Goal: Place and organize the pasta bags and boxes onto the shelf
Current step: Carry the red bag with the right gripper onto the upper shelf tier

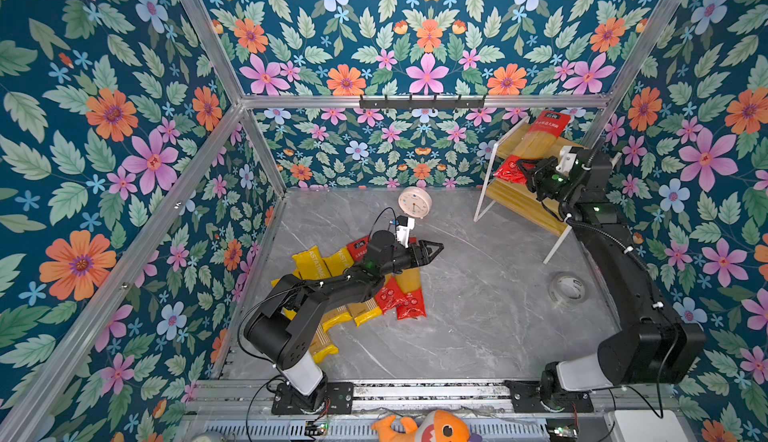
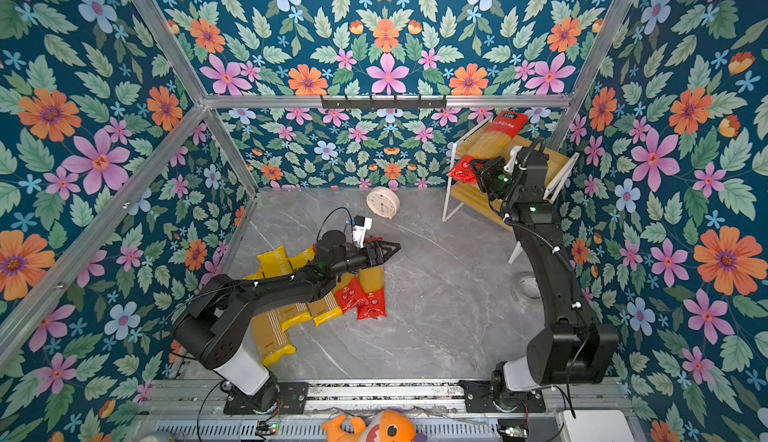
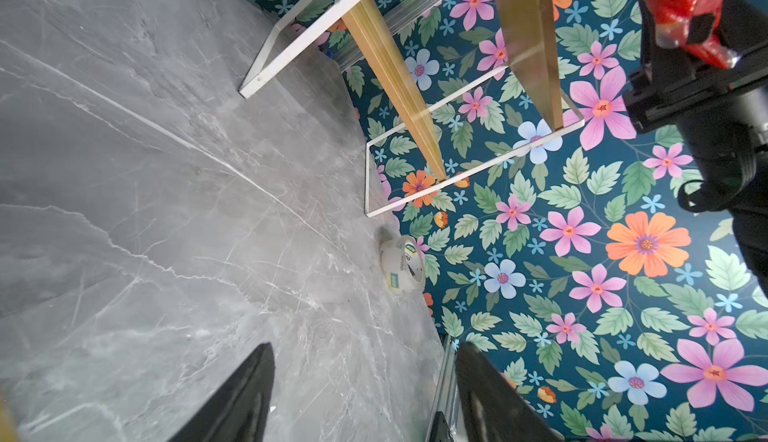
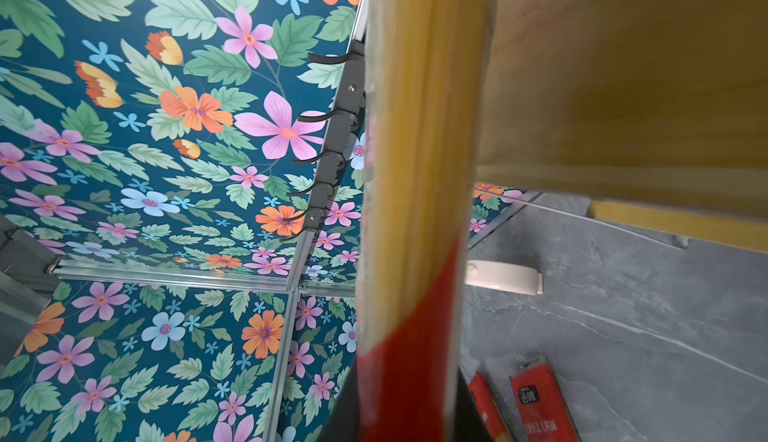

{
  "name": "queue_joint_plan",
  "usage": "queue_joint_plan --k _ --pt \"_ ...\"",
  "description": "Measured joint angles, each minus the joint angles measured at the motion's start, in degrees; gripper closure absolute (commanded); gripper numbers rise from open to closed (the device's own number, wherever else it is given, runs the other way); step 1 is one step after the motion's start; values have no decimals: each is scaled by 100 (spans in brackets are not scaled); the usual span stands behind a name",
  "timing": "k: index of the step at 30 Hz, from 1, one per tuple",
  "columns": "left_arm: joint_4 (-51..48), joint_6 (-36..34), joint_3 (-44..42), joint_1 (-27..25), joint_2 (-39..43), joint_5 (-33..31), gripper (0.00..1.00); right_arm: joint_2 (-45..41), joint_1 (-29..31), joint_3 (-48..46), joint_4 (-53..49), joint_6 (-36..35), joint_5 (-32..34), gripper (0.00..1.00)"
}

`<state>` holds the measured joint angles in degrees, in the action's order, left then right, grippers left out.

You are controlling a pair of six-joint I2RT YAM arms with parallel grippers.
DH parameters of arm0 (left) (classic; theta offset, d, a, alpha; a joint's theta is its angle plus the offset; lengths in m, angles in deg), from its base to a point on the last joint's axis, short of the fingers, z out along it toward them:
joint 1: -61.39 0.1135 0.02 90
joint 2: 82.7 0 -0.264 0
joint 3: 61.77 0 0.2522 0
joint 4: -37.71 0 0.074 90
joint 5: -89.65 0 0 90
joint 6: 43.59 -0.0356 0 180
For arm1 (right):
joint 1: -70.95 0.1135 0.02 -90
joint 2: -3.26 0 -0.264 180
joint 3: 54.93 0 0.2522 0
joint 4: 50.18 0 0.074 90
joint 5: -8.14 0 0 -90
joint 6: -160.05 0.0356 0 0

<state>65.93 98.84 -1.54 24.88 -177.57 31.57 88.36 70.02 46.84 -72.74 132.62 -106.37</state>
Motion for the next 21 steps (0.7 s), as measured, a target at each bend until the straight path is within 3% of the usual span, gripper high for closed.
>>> queue_joint_plan --k 4,6,9,11,13,17,21 --pt "-2 -9 24 -66 -39 -50 29 560 -39 527 -205 28 210 100" --pt "-7 -24 20 -72 -35 -61 29 807 -59 782 -317 50 254 95" --pt "-114 -90 0 -85 0 -138 29 1056 -70 957 -365 197 317 83" --pt "-175 -146 -31 -85 42 -184 29 1237 -98 1102 -280 278 260 61" --pt "-216 -170 -59 -85 68 -201 29 1307 -129 1119 -221 289 232 49" --pt "-269 -195 -52 -87 72 -201 29 931 -168 568 243 286 271 40" --pt "-332 -225 83 -87 7 -177 29 474 -201 -66 214 326 225 37"
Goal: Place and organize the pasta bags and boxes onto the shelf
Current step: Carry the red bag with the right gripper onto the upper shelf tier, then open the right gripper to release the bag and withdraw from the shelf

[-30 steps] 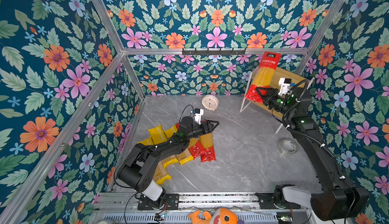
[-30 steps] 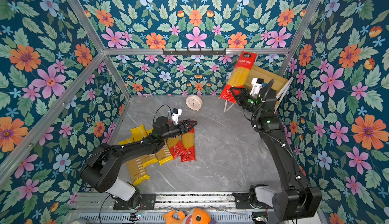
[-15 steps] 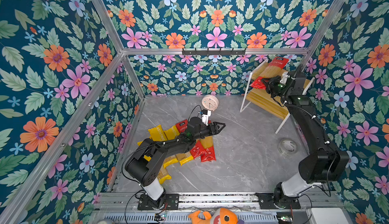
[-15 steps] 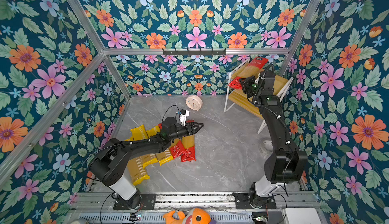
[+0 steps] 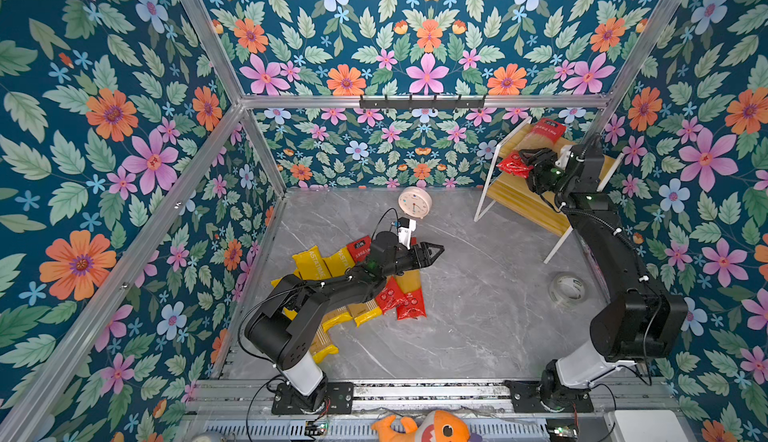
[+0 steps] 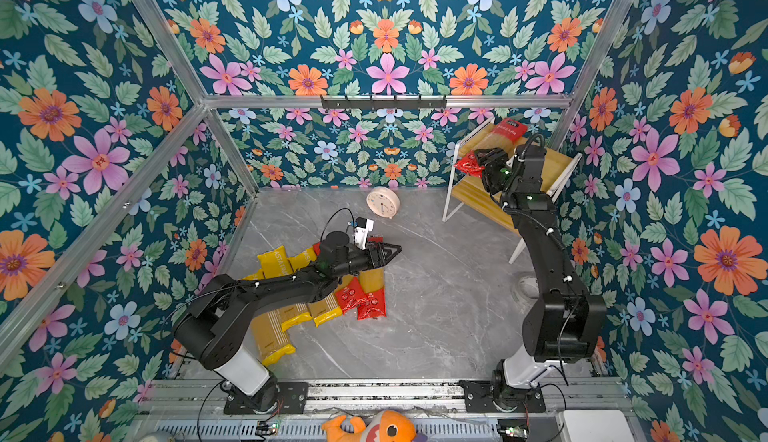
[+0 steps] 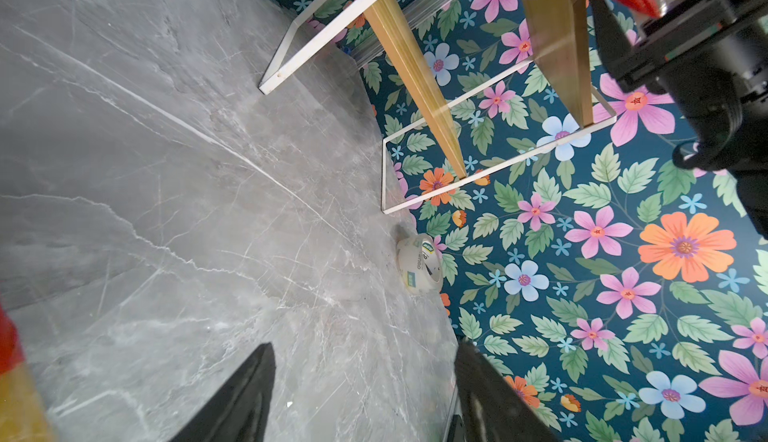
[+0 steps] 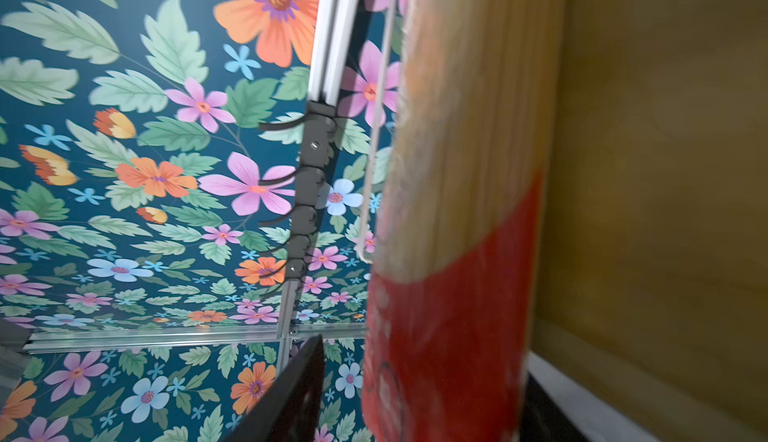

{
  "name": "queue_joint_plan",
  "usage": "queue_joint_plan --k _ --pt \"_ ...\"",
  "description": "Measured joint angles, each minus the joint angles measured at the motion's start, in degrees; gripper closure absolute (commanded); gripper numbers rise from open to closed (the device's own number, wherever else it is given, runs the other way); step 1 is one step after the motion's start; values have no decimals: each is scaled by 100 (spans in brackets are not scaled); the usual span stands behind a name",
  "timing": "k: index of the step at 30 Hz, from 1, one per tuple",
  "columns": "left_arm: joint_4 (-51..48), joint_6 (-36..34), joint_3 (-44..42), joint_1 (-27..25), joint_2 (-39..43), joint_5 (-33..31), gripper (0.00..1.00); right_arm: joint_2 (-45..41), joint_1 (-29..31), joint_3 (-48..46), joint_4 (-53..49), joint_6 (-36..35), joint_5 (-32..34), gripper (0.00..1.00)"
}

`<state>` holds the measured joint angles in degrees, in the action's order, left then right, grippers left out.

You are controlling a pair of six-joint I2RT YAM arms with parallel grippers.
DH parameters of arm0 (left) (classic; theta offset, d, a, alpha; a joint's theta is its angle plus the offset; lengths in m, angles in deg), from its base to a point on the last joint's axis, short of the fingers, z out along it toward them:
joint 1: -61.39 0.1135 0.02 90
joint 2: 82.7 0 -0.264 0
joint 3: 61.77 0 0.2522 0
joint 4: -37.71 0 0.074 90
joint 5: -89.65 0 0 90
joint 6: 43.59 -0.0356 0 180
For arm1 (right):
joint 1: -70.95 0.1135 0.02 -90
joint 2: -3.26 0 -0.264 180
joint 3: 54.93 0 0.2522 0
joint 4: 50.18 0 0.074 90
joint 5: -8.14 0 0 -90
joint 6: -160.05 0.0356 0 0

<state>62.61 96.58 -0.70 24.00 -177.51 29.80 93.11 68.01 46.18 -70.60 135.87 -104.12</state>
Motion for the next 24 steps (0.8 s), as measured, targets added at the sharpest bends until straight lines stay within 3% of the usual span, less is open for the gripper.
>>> queue_joint_plan --k 5,12,24 --pt "-96 -129 127 0 -20 26 29 -398 -17 -422 -210 -4 -46 35" --pt "-94 -142 98 -33 -105 35 29 -627 22 -643 -245 -11 -238 42" --pt "-101 -153 55 -72 -20 42 30 105 87 114 -107 -140 -341 88"
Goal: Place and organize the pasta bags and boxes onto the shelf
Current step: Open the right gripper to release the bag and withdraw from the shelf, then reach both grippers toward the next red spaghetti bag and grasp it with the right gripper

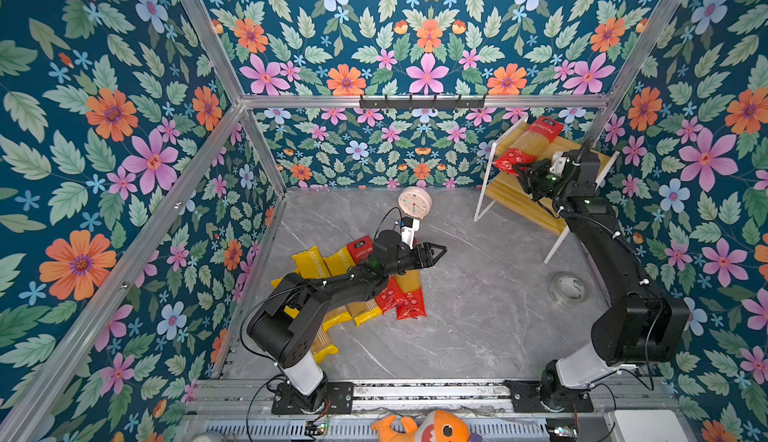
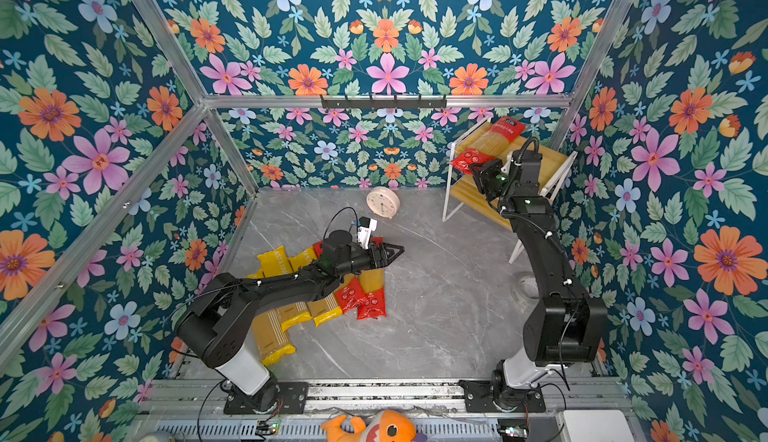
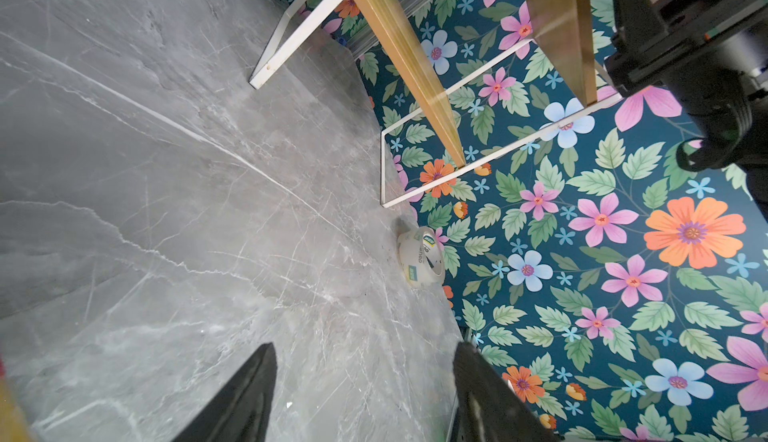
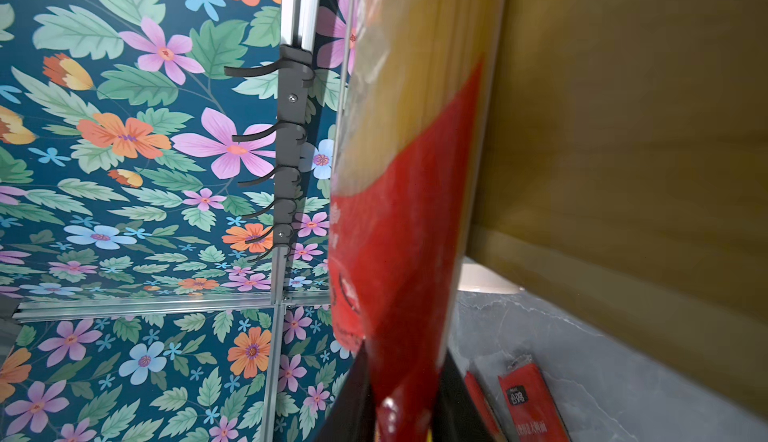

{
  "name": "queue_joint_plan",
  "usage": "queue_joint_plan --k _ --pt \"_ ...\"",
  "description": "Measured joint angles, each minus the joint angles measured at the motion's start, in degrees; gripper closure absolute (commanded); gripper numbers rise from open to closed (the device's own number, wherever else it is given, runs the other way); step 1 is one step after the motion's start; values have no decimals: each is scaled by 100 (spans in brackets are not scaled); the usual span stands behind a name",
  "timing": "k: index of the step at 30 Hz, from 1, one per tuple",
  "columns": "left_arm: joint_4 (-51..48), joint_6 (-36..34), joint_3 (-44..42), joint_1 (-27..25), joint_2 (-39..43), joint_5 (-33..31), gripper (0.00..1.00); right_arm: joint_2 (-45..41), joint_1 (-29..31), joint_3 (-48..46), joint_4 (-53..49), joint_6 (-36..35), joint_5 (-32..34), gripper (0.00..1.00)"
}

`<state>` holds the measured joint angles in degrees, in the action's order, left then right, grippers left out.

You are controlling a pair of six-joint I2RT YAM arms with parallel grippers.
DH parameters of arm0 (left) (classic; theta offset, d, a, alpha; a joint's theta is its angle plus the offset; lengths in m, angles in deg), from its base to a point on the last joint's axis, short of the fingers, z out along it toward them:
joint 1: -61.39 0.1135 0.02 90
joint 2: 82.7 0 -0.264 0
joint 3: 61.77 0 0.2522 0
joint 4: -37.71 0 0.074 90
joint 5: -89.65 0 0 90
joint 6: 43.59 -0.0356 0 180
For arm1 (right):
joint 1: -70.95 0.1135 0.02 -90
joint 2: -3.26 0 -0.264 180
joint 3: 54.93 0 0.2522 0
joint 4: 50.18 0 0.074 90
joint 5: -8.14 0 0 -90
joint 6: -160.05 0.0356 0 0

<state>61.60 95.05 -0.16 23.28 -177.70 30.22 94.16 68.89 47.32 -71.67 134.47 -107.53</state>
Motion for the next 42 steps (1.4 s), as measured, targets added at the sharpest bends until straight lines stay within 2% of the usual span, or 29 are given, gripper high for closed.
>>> queue_joint_plan --k 6,12,15,18,20,27,30,35,39,42 --pt "-46 -42 -7 0 42 -39 31 485 -26 573 11 -17 20 94" --pt "-201 -94 -31 0 175 -72 31 643 -68 597 190 -33 -118 97" --pt "-258 -142 -33 0 245 -109 31 688 -79 660 188 -31 -245 83" --pt "-470 -256 -9 17 323 -195 31 654 -81 566 155 -76 -372 59" --pt "-651 -385 28 52 428 -219 31 566 -85 431 111 -184 -431 50" --pt "-1126 -621 -157 590 962 -522 31 -511 107 -658 140 -317 -387 44" --pt "-1478 -691 -350 929 1224 -715 31 -1001 614 -1268 0 -549 -79 44" --pt "-2218 -859 -516 1259 1432 -1095 31 -1491 2037 -2284 -149 -964 691 44" --pt "-2503 -861 -706 1266 1394 -1113 32 -1043 3145 -2957 -42 -1038 1274 47" --pt "-2527 -800 -774 1209 1270 -1123 32 -402 3567 -3163 179 -992 1303 47"
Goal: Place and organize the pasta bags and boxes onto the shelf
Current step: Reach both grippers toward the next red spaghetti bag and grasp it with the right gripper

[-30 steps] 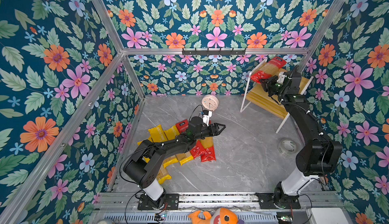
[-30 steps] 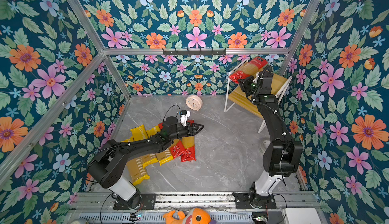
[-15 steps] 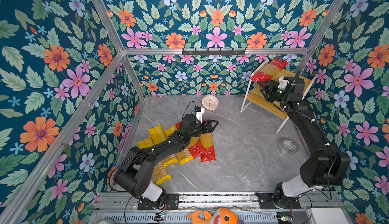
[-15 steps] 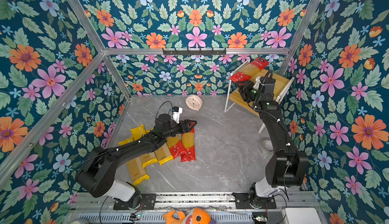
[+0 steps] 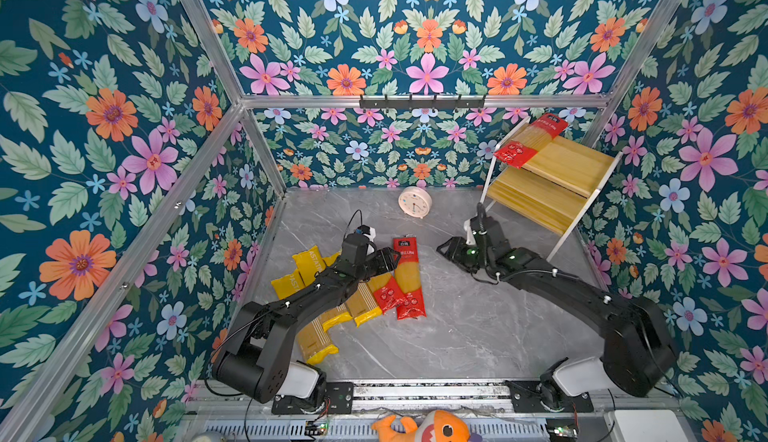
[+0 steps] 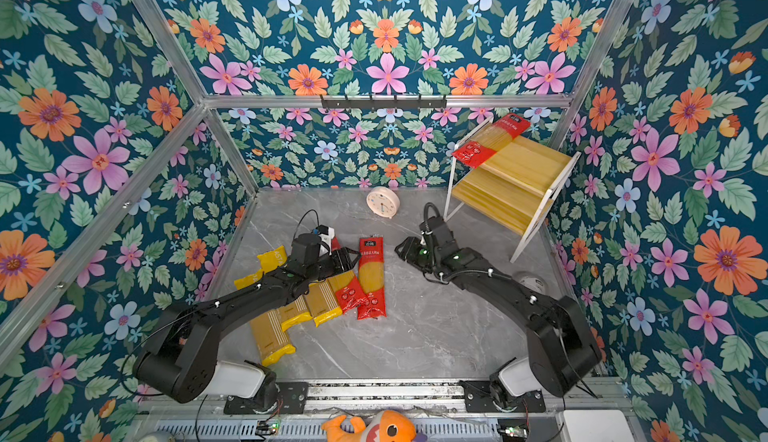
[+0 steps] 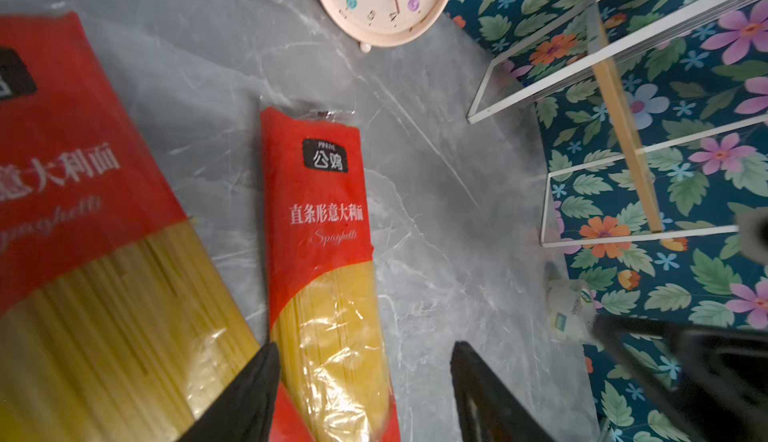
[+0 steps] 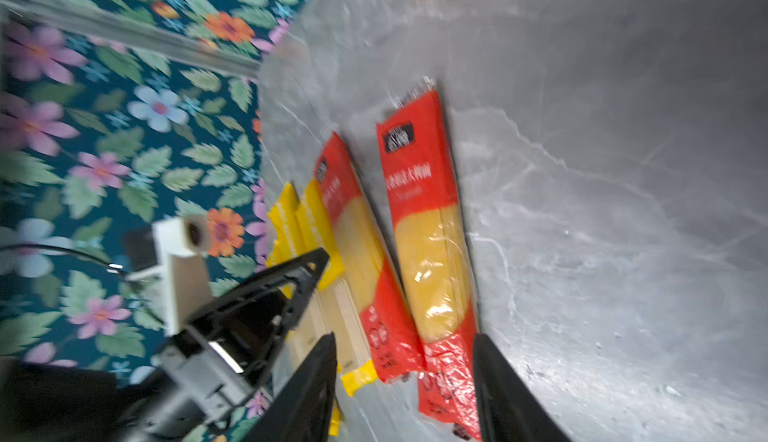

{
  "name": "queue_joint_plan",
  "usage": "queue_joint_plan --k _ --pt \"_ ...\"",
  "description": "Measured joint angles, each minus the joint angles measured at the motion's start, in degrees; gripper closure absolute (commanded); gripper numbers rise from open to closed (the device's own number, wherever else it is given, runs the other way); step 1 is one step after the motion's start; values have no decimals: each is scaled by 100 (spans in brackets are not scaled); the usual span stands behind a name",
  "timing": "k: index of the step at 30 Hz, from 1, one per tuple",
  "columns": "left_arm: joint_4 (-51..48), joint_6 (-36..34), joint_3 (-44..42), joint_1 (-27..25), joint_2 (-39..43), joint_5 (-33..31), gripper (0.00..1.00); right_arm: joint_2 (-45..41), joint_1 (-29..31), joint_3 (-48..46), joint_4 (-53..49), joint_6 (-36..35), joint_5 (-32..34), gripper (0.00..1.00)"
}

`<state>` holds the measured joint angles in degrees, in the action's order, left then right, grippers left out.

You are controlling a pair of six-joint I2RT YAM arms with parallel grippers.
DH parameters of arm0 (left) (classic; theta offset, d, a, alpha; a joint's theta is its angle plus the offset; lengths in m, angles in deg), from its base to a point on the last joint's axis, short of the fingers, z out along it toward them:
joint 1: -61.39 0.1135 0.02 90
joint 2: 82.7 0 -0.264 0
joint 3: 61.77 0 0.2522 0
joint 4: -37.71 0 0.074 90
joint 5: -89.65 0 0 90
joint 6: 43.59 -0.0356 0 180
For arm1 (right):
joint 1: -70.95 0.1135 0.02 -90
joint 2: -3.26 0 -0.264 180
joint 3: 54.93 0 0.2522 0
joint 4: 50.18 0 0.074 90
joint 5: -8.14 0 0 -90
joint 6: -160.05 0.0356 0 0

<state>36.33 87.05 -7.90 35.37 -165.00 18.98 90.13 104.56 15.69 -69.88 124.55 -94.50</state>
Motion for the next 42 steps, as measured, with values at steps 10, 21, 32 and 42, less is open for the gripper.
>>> queue_joint_plan --k 10,21,32,42 --pt "570 293 -26 -177 -728 -46 35 1827 229 409 535 240 -498 46" --pt "1539 743 -706 -48 -918 170 40 2699 297 807 1187 214 -1010 64" --pt "986 608 -186 142 13 533 39 2577 310 531 2201 -63 -1331 99" --pt "1718 592 -247 452 629 1119 37 1749 240 -752 3265 -310 -1338 100"
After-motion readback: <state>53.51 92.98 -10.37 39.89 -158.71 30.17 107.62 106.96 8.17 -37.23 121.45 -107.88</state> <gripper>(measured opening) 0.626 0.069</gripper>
